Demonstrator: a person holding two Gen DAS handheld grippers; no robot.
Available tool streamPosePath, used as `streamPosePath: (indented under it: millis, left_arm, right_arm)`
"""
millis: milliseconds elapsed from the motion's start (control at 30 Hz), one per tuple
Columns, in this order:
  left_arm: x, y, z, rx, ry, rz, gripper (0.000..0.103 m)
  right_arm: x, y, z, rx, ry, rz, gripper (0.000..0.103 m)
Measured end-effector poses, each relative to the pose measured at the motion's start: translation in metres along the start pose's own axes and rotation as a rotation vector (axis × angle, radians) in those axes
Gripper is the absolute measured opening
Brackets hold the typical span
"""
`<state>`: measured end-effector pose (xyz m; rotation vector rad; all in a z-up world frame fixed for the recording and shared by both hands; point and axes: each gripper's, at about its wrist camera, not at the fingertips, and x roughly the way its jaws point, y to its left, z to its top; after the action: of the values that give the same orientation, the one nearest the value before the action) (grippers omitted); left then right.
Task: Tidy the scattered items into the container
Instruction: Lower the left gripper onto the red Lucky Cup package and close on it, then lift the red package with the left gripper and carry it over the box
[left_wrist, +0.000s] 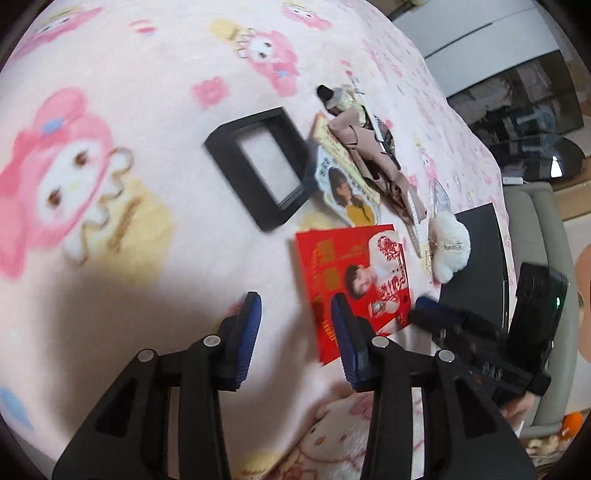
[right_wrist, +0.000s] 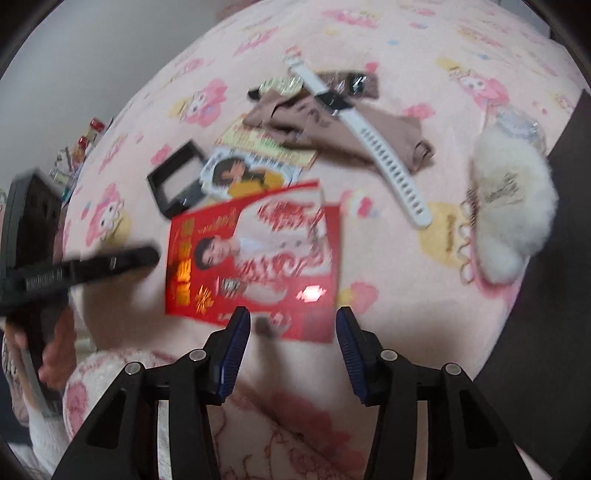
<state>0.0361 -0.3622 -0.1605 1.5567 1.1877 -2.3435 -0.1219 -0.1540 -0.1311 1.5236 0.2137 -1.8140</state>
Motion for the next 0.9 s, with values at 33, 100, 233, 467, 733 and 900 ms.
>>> streamPosePath:
  millis: [33,100,233,467,733,900]
  left_arm:
    - [0.004,-0.004,-0.001,-0.002,-0.007,-0.014,0.038]
    - [0.008,-0.002,0.002,-0.006,-0.007,-0.026,0.032]
    - [0.014,-0.004,0.014,-0.005,-0.009,-0.025,0.027]
    - [0.013,-0.015,0.020,0.024,-0.013,0.032,0.038]
    - [0.026,-0.006,0.011,-0.006,0.020,0.022,0.046]
    - [0.017,-0.031,0.003,0.071,0.004,0.034,0.036]
  right_arm:
    - [0.001,-0.002,0.004,0.000,-0.011,-0.028,0.044]
    - [0.013,0.001,0.017,0.006,-0.021,-0.044,0.042]
    - [0.021,-0.004,0.019,0.050,0.016,0.006,0.029]
    - [0.002,-0.002,-0.005,0.059,0.040,0.122,0.029]
    - [0.038,-0.014,0.024,0.132,0.051,0.101,0.037]
    - [0.028,0.003,0.019,0.093,0.030,0.140,0.034]
